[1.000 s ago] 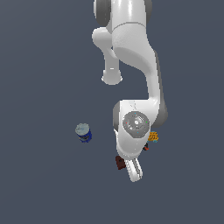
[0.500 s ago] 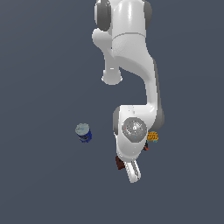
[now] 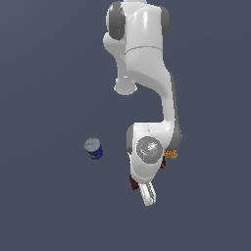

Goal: Pick up a designated object from a clutter of objects.

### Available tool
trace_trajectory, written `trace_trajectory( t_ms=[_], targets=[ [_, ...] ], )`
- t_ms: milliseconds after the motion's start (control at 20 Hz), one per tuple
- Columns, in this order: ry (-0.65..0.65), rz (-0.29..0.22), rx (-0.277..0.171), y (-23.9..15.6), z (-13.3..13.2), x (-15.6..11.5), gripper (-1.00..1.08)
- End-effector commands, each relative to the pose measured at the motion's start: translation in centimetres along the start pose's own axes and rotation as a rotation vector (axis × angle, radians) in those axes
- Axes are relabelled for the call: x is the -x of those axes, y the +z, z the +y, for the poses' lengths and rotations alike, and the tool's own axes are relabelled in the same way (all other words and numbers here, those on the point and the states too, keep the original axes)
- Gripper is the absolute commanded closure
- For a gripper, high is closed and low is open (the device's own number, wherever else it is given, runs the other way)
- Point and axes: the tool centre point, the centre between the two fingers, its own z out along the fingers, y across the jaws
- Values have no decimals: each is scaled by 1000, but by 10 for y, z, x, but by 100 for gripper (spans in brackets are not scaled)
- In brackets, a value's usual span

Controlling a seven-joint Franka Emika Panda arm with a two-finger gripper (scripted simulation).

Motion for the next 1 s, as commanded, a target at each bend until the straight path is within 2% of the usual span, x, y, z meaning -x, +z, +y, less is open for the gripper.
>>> trace_trajectory(
  t_ms=[0, 550, 950],
  targets=[
    [0, 0, -1, 0, 0, 0, 108],
    [0, 0, 0, -2, 0, -1, 108],
    [0, 0, 0, -34, 6, -12, 108]
  ],
)
